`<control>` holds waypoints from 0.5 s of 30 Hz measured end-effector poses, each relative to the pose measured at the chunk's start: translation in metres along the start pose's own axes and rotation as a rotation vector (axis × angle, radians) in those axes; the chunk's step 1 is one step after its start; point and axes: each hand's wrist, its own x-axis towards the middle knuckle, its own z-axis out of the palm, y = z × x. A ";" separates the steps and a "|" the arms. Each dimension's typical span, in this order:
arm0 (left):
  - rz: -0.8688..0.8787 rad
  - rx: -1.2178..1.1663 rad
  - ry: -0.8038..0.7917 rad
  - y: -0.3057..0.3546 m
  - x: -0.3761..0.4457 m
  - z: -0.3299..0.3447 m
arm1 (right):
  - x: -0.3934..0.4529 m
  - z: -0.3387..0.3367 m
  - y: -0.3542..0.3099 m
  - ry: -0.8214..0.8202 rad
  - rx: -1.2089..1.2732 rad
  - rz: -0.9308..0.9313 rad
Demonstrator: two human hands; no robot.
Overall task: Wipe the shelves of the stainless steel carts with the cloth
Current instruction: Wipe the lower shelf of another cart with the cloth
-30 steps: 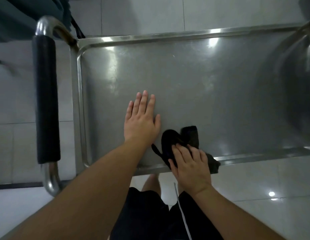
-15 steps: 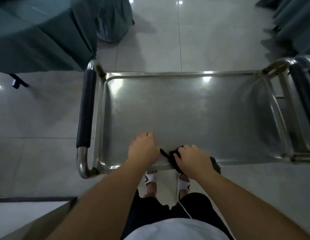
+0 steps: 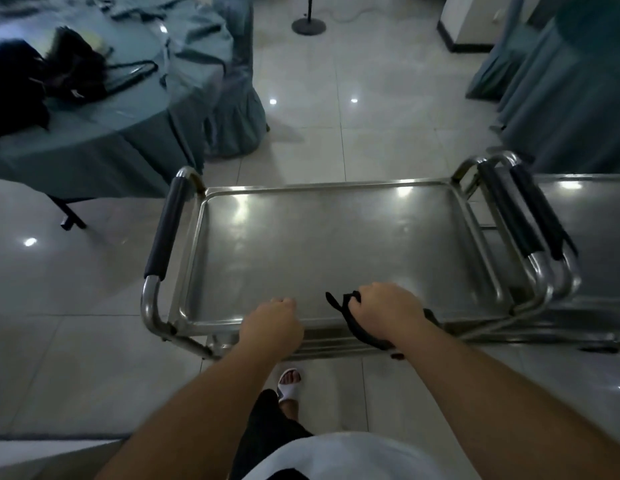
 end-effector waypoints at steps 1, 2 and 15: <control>-0.006 -0.004 0.003 0.010 -0.011 0.002 | -0.013 0.002 0.006 -0.042 -0.006 0.006; -0.006 0.001 0.004 0.021 -0.023 0.005 | -0.025 0.006 0.012 -0.069 -0.005 0.013; -0.018 0.036 -0.013 0.060 -0.133 0.050 | -0.126 0.053 0.016 -0.128 -0.008 -0.075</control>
